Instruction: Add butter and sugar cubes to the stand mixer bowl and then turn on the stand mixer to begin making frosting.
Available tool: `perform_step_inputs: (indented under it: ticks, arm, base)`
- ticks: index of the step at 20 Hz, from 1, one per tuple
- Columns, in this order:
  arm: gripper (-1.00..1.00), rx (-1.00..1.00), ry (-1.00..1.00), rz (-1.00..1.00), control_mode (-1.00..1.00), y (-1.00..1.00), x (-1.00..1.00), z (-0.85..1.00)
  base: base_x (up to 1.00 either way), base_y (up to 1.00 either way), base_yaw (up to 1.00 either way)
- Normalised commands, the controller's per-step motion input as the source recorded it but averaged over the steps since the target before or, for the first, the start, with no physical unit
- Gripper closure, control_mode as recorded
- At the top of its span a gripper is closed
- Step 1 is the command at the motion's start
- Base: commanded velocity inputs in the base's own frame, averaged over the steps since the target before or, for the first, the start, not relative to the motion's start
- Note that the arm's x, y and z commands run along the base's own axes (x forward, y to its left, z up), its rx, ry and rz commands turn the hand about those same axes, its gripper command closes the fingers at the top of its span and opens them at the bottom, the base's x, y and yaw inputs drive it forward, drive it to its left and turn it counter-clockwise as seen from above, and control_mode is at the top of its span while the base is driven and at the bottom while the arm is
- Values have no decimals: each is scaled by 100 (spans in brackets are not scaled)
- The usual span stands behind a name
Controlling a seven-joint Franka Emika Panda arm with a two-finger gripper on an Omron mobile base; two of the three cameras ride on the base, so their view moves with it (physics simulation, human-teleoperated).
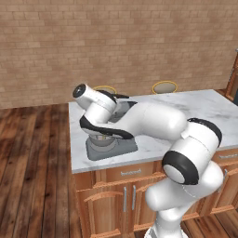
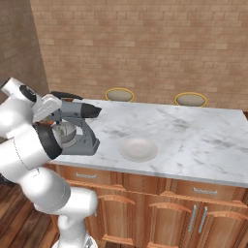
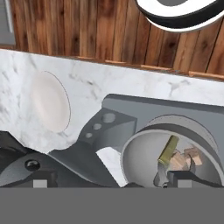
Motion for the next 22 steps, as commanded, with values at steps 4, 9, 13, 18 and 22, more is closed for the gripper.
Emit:
perform_step_inputs:
  ticks: [4, 9, 13, 18, 22]
  arm:
    - [-100, 0, 0, 0, -100, 22, 12, -1]
    - [-100, 0, 0, 0, -100, 21, 15, 0]
    - [-100, -3, 0, 0, -100, 3, 17, -6]
    - [-100, -6, 0, 0, -100, 0, 15, -11]
    - [-100, -2, 0, 0, -100, 0, 20, -4]
  base:
    - [0, 0, 0]
    - [0, 0, 0]
    - [0, 0, 0]
    - [0, 0, 0]
    - [0, 0, 0]
